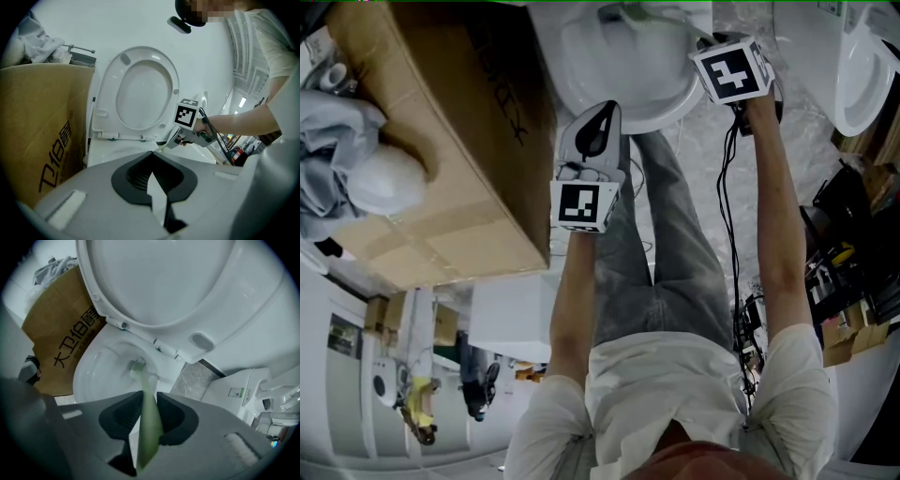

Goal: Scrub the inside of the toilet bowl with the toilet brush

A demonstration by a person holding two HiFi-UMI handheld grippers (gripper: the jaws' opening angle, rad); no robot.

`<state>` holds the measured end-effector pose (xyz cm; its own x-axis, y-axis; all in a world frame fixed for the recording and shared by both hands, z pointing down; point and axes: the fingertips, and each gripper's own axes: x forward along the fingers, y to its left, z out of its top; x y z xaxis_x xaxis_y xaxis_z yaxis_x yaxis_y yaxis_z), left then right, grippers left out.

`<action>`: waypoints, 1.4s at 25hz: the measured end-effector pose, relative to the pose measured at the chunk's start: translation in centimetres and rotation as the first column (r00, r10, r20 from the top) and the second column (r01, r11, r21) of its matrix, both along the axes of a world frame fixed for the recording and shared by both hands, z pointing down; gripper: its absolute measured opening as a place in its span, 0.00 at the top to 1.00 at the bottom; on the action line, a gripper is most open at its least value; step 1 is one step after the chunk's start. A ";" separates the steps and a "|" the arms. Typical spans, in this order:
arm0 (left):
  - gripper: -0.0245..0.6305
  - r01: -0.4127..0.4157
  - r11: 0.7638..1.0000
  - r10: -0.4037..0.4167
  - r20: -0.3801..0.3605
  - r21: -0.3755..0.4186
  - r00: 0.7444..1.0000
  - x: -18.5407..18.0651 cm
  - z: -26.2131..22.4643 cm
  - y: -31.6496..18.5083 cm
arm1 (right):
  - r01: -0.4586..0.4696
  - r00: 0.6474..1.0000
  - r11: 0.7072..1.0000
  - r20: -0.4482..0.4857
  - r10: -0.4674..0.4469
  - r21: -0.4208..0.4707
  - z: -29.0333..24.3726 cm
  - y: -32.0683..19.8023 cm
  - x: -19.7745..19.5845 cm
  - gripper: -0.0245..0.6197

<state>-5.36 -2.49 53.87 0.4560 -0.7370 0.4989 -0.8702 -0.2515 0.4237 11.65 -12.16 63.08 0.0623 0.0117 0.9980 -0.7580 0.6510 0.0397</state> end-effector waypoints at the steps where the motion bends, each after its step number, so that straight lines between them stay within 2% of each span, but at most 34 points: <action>1: 0.93 0.003 1.000 -0.003 -0.003 0.005 1.000 0.0 -0.1 0.0 | 0.017 1.000 1.000 0.019 -0.017 0.016 0.0 -0.1 -0.8 0.81; 4: 0.93 -0.004 1.000 0.004 0.000 -0.005 1.000 0.0 0.0 0.3 | 0.112 0.989 0.986 0.081 -0.122 0.126 -0.5 -1.6 -3.7 0.81; 7: 0.93 -0.001 1.000 0.001 0.003 -0.012 1.000 -0.3 0.0 0.4 | 0.150 0.982 0.978 0.092 -0.164 0.148 -0.5 -1.1 -5.1 0.81; 11: 0.93 0.009 1.000 -0.009 0.009 -0.013 1.000 -0.8 0.1 0.5 | 0.142 0.979 0.975 0.124 -0.164 0.169 -0.5 0.1 -6.6 0.81; 17: 0.93 0.015 1.000 -0.014 0.023 -0.019 1.000 -1.2 0.1 0.8 | 0.051 0.974 0.981 0.208 -0.091 0.187 -0.4 3.1 -8.0 0.81; 26: 0.93 0.018 1.000 -0.017 0.033 -0.025 0.999 -1.2 0.2 1.3 | 0.017 0.953 0.984 0.296 -0.071 0.179 -1.1 7.1 -10.3 0.82; 35: 0.93 0.007 1.000 -0.005 0.050 -0.029 0.999 -0.9 0.4 1.7 | 0.125 0.948 0.976 0.268 -0.170 0.179 -1.2 12.6 -9.5 0.82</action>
<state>-6.26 -0.77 54.28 0.4257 -0.7244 0.5422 -0.8918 -0.2342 0.3872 2.12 0.40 61.84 -0.2310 -0.1348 0.9636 -0.6491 0.7591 -0.0494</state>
